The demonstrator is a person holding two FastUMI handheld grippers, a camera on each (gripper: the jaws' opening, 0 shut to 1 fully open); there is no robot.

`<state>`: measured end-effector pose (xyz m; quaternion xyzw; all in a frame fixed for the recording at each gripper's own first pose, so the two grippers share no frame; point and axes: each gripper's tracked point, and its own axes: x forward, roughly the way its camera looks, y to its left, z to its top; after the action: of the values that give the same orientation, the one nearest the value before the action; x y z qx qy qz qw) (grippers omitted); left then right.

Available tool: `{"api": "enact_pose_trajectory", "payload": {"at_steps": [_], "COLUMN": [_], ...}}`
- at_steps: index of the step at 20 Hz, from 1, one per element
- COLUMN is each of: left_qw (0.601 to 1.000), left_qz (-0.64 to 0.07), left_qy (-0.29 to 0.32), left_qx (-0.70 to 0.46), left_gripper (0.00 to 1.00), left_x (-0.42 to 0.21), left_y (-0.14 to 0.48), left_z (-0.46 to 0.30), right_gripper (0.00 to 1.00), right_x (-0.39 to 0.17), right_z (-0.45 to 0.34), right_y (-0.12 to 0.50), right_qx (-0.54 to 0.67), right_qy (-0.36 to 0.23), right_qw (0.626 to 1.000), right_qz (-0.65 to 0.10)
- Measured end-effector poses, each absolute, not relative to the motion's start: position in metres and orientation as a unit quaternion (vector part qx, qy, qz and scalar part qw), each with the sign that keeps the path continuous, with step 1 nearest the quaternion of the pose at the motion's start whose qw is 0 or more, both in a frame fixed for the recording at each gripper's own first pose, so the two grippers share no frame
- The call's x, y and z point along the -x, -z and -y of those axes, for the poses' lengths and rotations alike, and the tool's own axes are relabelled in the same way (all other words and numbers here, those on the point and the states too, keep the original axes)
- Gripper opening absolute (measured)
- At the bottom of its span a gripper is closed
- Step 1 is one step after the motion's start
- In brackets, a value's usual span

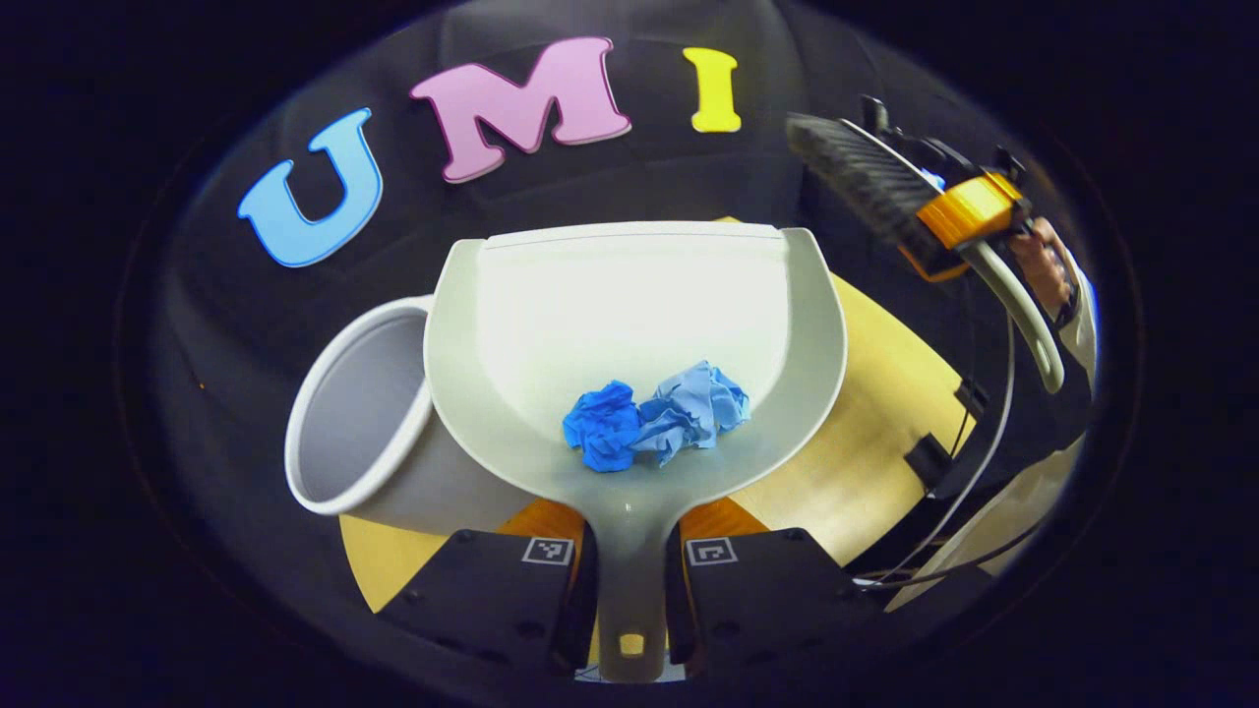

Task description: Pick up the small broom and dustpan from the desktop, sweep the trash into the dustpan with the broom, and then empty the trash into the garbage bin.

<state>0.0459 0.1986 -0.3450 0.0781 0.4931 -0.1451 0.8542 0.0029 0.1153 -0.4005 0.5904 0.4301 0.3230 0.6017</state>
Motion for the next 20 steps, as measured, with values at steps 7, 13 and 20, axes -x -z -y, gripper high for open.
{"api": "enact_pose_trajectory", "payload": {"at_steps": [7,13,20], "left_qw": [0.864,0.823,0.728], "left_qz": [-0.474,-0.501,-0.533], "left_qy": [0.052,-0.021,-0.056], "left_qx": [-0.159,-0.267,-0.428], "left_gripper": [0.25,0.25,0.25], "left_x": [-0.071,-0.073,-0.065], "left_y": [0.310,0.292,0.281], "left_z": [-0.286,-0.375,-0.448], "right_gripper": [0.30,0.30,0.30], "right_x": [0.026,0.023,0.021], "right_z": [-0.084,-0.092,-0.104], "right_y": [0.442,0.450,0.459], "right_qx": [-0.600,-0.595,-0.584], "right_qy": [-0.296,-0.285,-0.285], "right_qw": [0.621,0.623,0.621], "right_qz": [-0.409,-0.421,-0.438]}}
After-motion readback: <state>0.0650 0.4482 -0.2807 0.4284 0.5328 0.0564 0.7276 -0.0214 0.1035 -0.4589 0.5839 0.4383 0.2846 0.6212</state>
